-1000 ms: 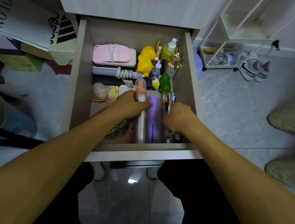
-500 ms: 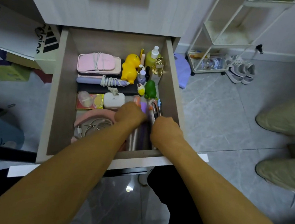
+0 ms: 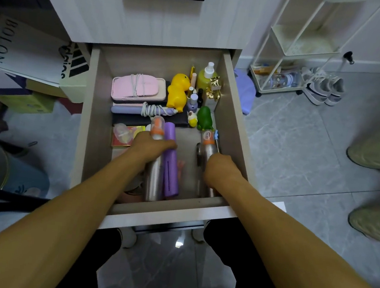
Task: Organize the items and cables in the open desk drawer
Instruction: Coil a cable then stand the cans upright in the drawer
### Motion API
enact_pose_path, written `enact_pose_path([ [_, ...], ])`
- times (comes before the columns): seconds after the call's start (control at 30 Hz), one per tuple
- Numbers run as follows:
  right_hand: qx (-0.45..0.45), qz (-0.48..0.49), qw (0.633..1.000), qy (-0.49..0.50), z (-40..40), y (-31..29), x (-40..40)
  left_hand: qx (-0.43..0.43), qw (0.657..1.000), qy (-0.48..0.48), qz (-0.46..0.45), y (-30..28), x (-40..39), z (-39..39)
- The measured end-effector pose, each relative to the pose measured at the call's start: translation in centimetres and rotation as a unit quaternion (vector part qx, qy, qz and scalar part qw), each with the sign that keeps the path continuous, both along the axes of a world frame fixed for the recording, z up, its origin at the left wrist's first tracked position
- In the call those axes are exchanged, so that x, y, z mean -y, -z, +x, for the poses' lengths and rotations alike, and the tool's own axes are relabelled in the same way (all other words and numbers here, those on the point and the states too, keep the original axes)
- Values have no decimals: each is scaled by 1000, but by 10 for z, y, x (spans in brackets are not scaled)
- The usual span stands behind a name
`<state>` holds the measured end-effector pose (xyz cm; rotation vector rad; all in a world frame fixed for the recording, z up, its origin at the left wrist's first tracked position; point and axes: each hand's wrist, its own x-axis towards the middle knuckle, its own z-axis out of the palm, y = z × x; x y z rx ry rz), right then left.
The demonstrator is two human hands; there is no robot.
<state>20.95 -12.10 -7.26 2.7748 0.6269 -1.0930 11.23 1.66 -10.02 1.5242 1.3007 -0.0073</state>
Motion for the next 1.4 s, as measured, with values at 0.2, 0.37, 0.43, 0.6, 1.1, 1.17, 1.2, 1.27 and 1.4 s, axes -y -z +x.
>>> enact_pose_path([
  [0.2, 57, 14, 997, -48, 2, 4, -13, 17, 1000, 25, -5, 1, 4, -1],
  [0.37, 58, 21, 996, -63, 4, 15, -23, 27, 999, 28, -10, 9, 2, 0],
  [0.43, 45, 45, 997, -31, 6, 17, -20, 34, 999, 26, -17, 10, 1, -1],
  [0.6, -59, 200, 970, 125, 10, 12, -9, 59, 982, -38, -177, 1, -7, -8],
  [1.1, -222, 294, 929, 49, -28, -6, -33, 126, 960, -113, -225, -28, -31, -49],
  [1.17, -220, 283, 933, 15, -34, -1, -40, 116, 964, -126, -203, -23, -33, -50],
  [1.2, -217, 277, 936, -2, -36, 1, -41, 112, 965, -131, -197, -20, -33, -51],
  [1.27, -211, 274, 938, -26, -37, 3, -40, 102, 966, -137, -195, -13, -33, -53],
  [1.4, -136, 274, 952, -21, -14, 4, -27, 85, 965, -133, -210, -4, -36, -50],
])
